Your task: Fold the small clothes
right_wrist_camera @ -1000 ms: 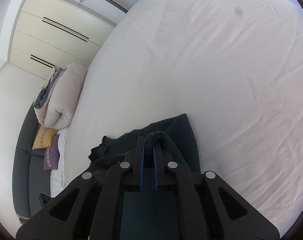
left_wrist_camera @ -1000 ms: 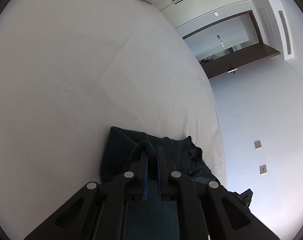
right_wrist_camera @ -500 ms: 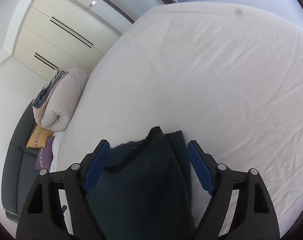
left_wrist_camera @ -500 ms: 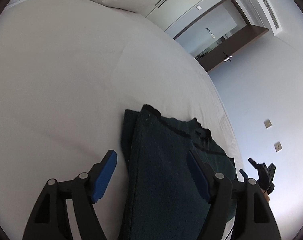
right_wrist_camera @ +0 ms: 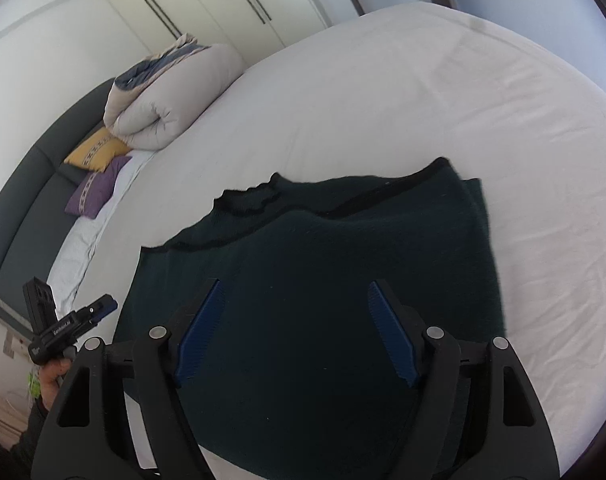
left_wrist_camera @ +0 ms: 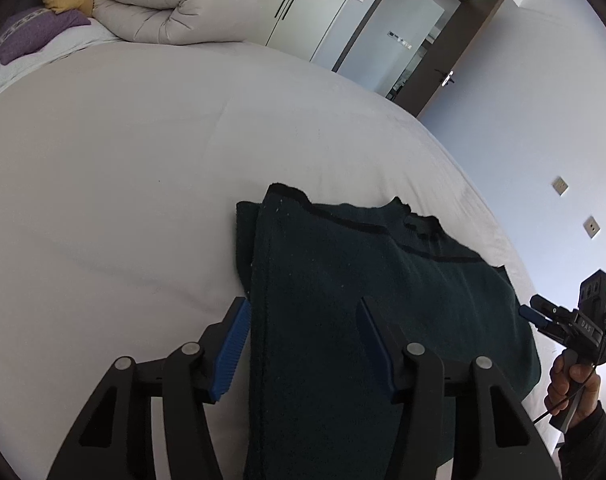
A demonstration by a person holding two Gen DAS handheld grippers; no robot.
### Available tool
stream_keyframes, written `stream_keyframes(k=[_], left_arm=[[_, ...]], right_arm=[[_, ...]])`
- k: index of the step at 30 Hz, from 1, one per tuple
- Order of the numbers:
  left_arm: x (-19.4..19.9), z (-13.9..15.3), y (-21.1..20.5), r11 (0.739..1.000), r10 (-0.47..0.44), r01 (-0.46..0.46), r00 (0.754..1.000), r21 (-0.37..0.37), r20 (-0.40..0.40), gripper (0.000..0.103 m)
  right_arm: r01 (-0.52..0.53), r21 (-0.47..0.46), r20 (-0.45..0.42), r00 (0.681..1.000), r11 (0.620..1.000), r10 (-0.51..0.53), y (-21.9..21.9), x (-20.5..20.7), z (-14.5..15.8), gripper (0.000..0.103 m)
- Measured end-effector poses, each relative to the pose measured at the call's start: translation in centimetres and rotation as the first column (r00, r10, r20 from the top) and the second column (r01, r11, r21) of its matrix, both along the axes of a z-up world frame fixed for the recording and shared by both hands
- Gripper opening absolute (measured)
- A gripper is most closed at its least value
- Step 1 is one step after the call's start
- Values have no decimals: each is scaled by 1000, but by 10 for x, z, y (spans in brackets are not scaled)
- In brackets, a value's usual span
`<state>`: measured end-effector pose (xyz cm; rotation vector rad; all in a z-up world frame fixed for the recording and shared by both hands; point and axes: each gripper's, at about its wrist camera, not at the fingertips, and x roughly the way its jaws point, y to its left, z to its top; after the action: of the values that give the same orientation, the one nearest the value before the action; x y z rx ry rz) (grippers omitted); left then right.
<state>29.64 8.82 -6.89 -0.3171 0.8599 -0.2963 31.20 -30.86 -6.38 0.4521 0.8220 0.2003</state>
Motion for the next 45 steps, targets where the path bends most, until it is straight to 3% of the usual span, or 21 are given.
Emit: stream_keyframes(k=[3, 5, 6, 8, 11, 15, 18, 21, 23, 24, 25, 27, 28, 29, 34, 35, 38, 40, 42, 45], left_arm=[[4, -21, 3, 999, 24, -20, 997, 49, -68, 53], [2, -30, 11, 999, 34, -31, 996, 35, -88, 50], [-2, -29, 13, 999, 37, -34, 996, 41, -85, 50], [-6, -18, 15, 993, 66, -59, 996, 101, -63, 50], [-11, 19, 4, 983, 83, -93, 994, 159, 67, 46], [15, 50, -49, 984, -61, 35, 987, 173, 146, 46], [50, 36, -91, 968, -126, 95, 985, 234, 120, 46], [81, 0, -103, 947, -97, 84, 995, 309, 28, 45], [86, -25, -90, 958, -76, 71, 997, 278, 5, 44], [83, -29, -80, 969, -79, 72, 997, 235, 24, 44], [82, -30, -73, 978, -77, 70, 997, 197, 28, 43], [84, -30, -73, 978, -79, 73, 997, 195, 23, 43], [84, -31, -75, 975, -80, 73, 996, 210, 26, 43], [83, -31, -77, 972, -81, 72, 996, 222, 31, 43], [83, -35, -74, 977, -81, 71, 996, 200, 43, 43], [83, -36, -74, 977, -82, 71, 996, 199, 45, 43], [83, -38, -74, 976, -83, 71, 995, 207, 49, 43], [83, -39, -75, 975, -82, 69, 995, 209, 53, 43], [82, -39, -76, 976, -81, 68, 995, 207, 56, 43], [82, -40, -76, 976, -82, 68, 995, 209, 56, 43]], right_arm=[[106, -23, -71, 992, 994, -107, -12, 11, -26, 71], [174, 27, -68, 983, 984, -172, -36, 6, -37, 47], [195, 60, -71, 979, 979, -190, -47, 2, -39, 43], [262, 47, -54, 964, 964, -259, -62, -8, -34, 41], [331, 57, -19, 943, 942, -331, -79, -20, -19, 45], [169, 175, 6, 985, 970, -173, -46, 3, -5, 45], [30, 219, -39, 999, 975, -22, 0, 37, -17, 45], [37, 216, -86, 996, 976, -19, 17, 64, -38, 41], [87, 250, -92, 994, 964, -66, 3, 73, -48, 27], [124, 258, -92, 990, 958, -103, -7, 75, -50, 26], [173, 252, -87, 984, 952, -155, -21, 76, -52, 26], [258, 216, -74, 966, 942, -248, -48, 74, -54, 26], [294, 217, -76, 956, 931, -284, -62, 73, -58, 17], [332, 223, -91, 943, 917, -319, -76, 71, -62, 1], [521, 204, -91, 853, 829, -514, -112, 45, -59, 0], [529, 208, -91, 848, 823, -523, -110, 43, -55, 6], [448, 203, -30, 892, 871, -452, -75, 43, -31, 6], [305, 218, 20, 948, 927, -317, -38, 52, -16, 6], [153, 211, 43, 985, 965, -165, 6, 64, -8, 6], [-49, 183, 40, 998, 982, 43, 68, 81, -9, 14]])
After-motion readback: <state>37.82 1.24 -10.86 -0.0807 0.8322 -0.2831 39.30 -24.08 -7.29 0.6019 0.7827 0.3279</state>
